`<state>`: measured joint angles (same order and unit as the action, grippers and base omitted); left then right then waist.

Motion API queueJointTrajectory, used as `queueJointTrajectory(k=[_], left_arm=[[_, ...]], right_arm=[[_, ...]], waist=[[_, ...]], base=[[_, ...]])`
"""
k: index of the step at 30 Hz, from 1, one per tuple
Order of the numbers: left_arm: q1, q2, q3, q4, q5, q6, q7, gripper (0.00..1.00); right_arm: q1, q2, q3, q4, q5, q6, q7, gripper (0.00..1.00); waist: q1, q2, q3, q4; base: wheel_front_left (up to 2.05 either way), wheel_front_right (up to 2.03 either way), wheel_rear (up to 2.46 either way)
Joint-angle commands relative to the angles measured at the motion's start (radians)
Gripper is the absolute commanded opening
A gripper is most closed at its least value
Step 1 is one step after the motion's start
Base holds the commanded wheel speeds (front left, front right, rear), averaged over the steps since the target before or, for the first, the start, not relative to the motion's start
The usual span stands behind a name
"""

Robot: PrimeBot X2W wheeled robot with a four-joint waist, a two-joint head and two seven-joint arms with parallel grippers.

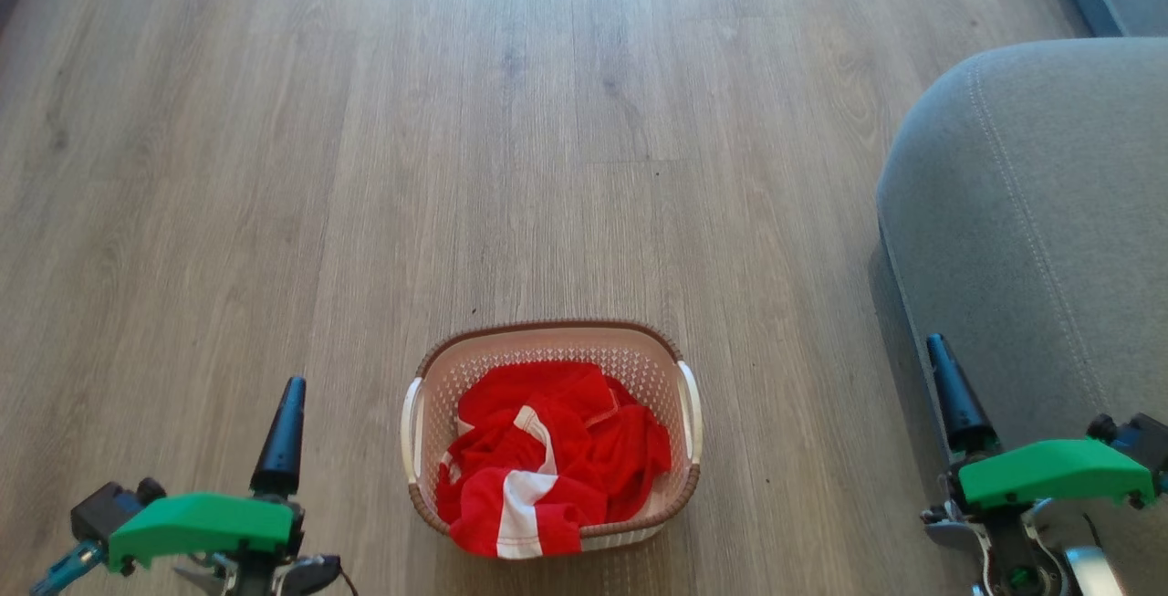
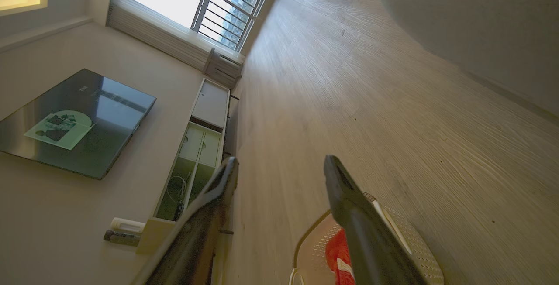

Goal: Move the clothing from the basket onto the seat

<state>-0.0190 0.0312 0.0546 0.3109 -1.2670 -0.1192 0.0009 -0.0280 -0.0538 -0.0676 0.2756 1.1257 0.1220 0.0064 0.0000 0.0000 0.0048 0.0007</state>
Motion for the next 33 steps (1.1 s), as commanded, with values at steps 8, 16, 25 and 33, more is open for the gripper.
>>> queueJointTrajectory(k=[8,16,25,33], left_arm=[[-0.061,0.009,-0.008,-0.040,0.160,0.009,-0.031,1.00],[-0.064,0.010,-0.017,-0.050,0.286,0.013,-0.054,1.00],[-0.066,0.011,-0.024,-0.061,0.400,0.019,-0.081,1.00],[-0.068,0.012,-0.026,-0.069,0.482,0.020,-0.101,1.00]], right_arm=[[-0.044,-0.026,0.033,-0.043,-0.121,0.003,-0.033,1.00],[-0.047,-0.035,0.055,-0.044,-0.222,0.004,-0.056,1.00],[-0.048,-0.046,0.073,-0.038,-0.337,0.004,-0.083,1.00],[-0.050,-0.050,0.087,-0.036,-0.427,0.005,-0.104,1.00]], waist=[[0.0000,0.0000,-0.001,0.000],[0.0000,0.0000,0.001,0.000],[0.0000,0.0000,0.003,0.002],[0.0000,0.0000,0.006,0.003]], base=[[0.00,0.00,0.00],[0.00,0.00,0.00],[0.00,0.00,0.00],[0.00,0.00,0.00]])
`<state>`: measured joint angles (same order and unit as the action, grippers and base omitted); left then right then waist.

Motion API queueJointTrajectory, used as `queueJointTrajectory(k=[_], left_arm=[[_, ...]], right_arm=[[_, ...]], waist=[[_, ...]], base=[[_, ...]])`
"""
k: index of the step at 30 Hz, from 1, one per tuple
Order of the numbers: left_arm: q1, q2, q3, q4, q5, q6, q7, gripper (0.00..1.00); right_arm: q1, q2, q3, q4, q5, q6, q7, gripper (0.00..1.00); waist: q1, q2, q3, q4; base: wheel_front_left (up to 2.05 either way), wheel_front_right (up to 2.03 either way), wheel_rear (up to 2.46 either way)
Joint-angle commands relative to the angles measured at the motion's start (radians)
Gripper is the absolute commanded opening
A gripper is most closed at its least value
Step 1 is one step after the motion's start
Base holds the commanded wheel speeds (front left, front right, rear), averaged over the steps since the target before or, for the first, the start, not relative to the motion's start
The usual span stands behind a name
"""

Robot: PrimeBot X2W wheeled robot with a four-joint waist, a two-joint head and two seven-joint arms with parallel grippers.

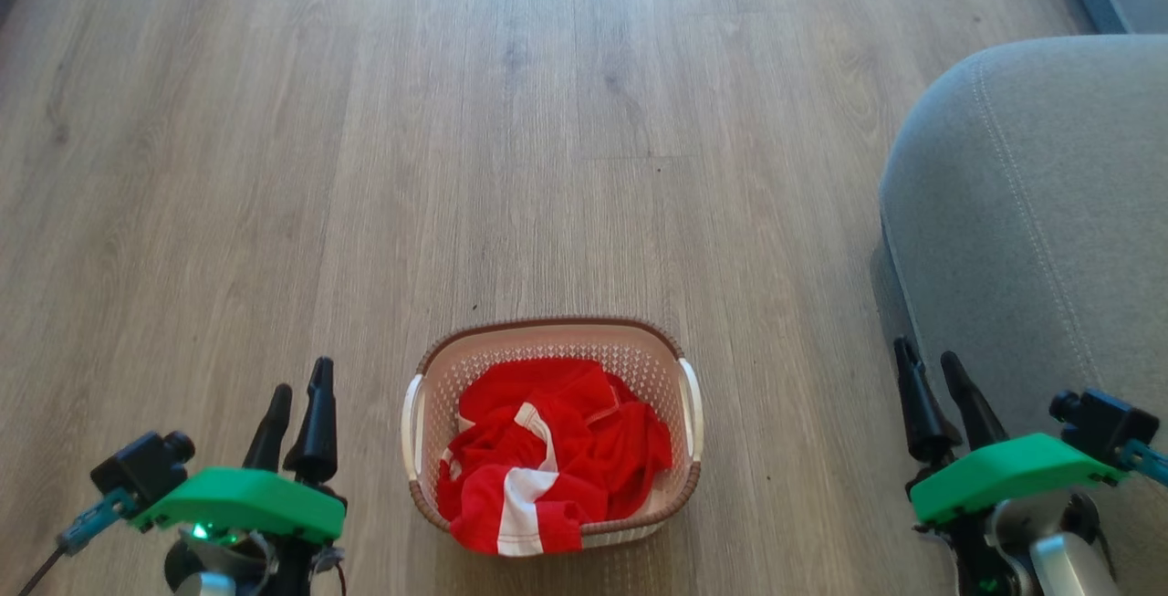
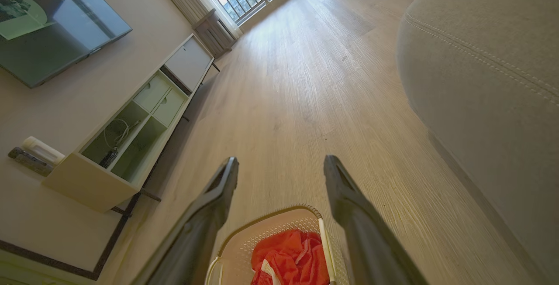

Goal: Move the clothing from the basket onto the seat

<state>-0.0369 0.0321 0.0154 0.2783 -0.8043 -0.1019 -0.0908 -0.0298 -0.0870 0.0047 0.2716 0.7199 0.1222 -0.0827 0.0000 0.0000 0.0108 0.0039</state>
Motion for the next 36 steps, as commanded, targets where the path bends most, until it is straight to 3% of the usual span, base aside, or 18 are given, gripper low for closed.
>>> queueJointTrajectory(k=[1,36], left_arm=[[-0.050,0.011,0.013,-0.038,0.032,0.003,-0.012,1.00],[-0.062,0.016,0.020,-0.074,0.475,0.011,-0.115,1.00]], right_arm=[[-0.049,-0.017,0.018,-0.032,-0.033,0.005,-0.018,1.00],[-0.055,-0.034,0.065,-0.059,-0.467,0.007,-0.122,1.00]], waist=[[0.0000,0.0000,0.001,0.000],[0.0000,0.0000,0.005,-0.010]], base=[[0.00,0.00,0.00],[0.00,0.00,0.00]])
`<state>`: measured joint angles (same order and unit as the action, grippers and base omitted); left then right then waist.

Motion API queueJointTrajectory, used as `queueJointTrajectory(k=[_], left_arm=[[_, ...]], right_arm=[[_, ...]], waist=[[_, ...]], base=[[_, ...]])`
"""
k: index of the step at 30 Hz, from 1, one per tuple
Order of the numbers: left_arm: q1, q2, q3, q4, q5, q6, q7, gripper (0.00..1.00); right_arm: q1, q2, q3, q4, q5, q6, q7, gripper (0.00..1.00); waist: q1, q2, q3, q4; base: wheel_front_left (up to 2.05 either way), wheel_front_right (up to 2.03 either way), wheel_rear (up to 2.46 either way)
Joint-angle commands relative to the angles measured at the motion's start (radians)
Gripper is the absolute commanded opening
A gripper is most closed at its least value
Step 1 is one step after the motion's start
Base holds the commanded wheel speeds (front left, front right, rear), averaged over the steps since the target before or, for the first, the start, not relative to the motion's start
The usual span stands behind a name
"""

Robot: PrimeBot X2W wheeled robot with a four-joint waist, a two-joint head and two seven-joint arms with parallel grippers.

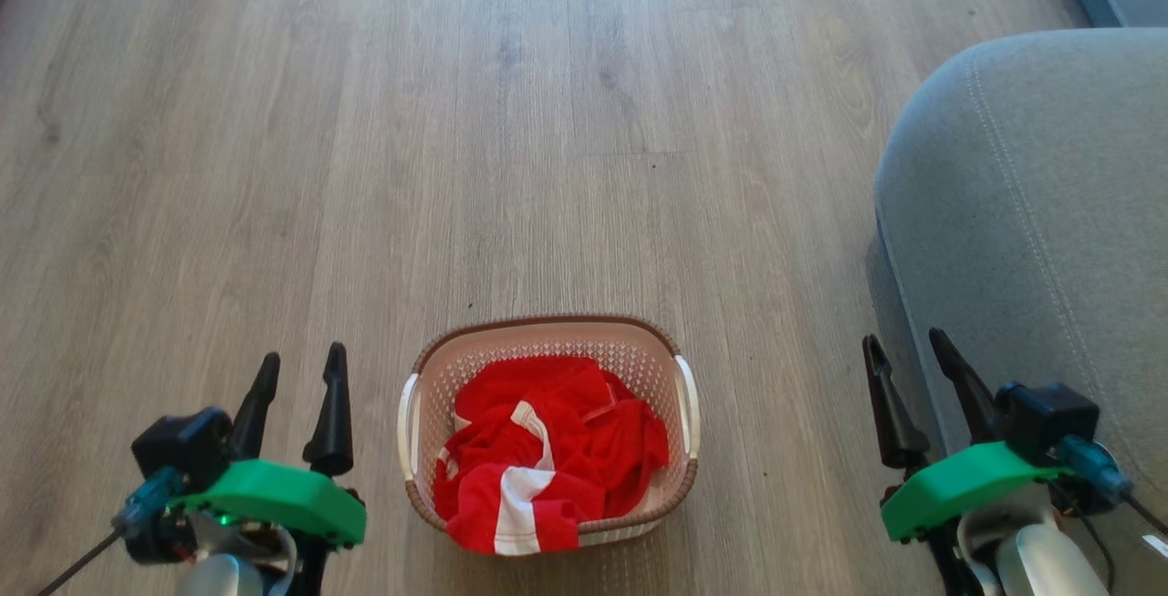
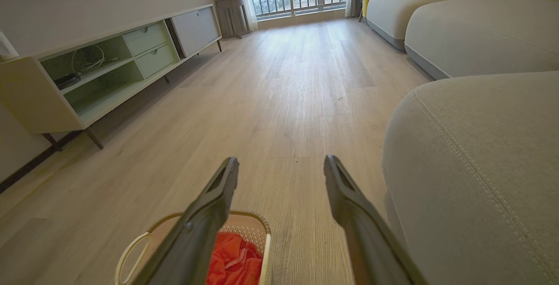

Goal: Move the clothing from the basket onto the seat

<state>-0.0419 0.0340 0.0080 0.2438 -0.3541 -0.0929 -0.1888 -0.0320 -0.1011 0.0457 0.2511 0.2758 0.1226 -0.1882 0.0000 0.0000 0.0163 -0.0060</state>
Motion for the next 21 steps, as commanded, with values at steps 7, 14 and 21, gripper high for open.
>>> queueJointTrajectory(k=[7,14,21], left_arm=[[-0.058,0.014,0.030,-0.039,0.088,0.002,-0.034,1.00],[-0.064,0.015,0.038,-0.021,0.172,0.003,-0.058,1.00],[-0.069,0.016,0.045,0.002,0.214,0.002,-0.073,1.00]], right_arm=[[-0.054,-0.020,0.032,-0.040,-0.093,0.007,-0.034,1.00],[-0.053,-0.019,0.036,-0.047,-0.183,0.008,-0.058,1.00],[-0.050,-0.012,0.030,-0.053,-0.214,0.008,-0.074,1.00]], waist=[[0.0000,0.0000,-0.003,-0.005],[0.0000,0.0000,-0.004,-0.009],[0.0000,0.0000,-0.003,-0.011]], base=[[0.00,0.00,0.00],[0.00,0.00,0.00],[0.00,0.00,0.00]])
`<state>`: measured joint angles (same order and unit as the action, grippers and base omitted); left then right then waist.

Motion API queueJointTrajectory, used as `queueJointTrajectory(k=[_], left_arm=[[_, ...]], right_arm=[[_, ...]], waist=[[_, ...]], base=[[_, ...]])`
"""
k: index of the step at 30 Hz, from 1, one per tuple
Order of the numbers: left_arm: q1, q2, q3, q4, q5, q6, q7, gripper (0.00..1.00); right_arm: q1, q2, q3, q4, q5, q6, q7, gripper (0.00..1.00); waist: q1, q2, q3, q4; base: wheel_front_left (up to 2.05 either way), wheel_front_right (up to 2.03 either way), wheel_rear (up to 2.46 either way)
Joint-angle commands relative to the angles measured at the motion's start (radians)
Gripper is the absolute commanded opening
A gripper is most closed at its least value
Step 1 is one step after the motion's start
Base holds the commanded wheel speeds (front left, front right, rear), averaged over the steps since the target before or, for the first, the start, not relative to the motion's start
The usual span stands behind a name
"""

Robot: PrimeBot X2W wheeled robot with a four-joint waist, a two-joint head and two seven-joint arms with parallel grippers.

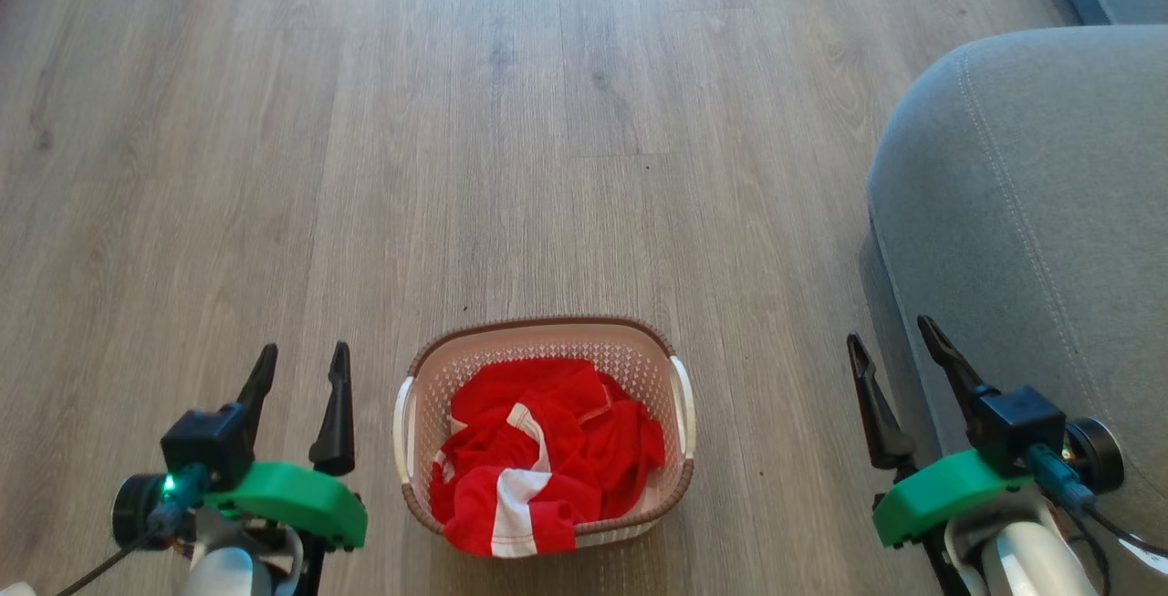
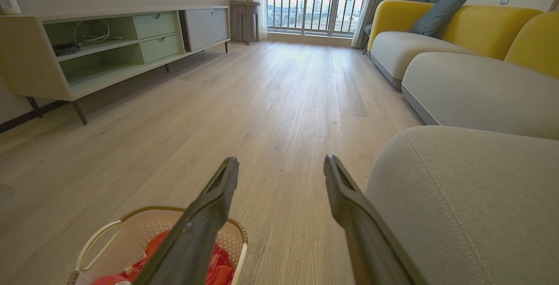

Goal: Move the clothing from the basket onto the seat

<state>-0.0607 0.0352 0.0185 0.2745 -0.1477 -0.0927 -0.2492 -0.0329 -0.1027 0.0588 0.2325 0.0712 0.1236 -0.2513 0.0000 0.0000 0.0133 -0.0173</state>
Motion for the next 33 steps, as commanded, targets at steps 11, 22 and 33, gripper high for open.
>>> queueJointTrajectory(k=[11,22,33], left_arm=[[-0.053,0.015,0.041,-0.009,-0.006,-0.002,-0.013,1.00],[-0.054,0.015,0.044,-0.015,-0.006,-0.005,-0.013,1.00],[-0.113,0.015,0.025,-0.053,-0.014,-0.002,-0.013,1.00]], right_arm=[[-0.053,-0.007,0.013,-0.027,0.014,0.007,-0.010,1.00],[-0.055,-0.007,0.015,-0.028,0.020,0.007,-0.010,1.00],[-0.103,-0.007,-0.007,-0.061,0.017,0.007,-0.010,1.00]], waist=[[0.0000,0.0000,0.002,-0.002],[0.0000,0.0000,0.011,-0.006],[0.0000,0.0000,0.166,-0.012]], base=[[0.00,0.00,0.00],[0.00,0.00,0.00],[0.00,0.00,0.00]])
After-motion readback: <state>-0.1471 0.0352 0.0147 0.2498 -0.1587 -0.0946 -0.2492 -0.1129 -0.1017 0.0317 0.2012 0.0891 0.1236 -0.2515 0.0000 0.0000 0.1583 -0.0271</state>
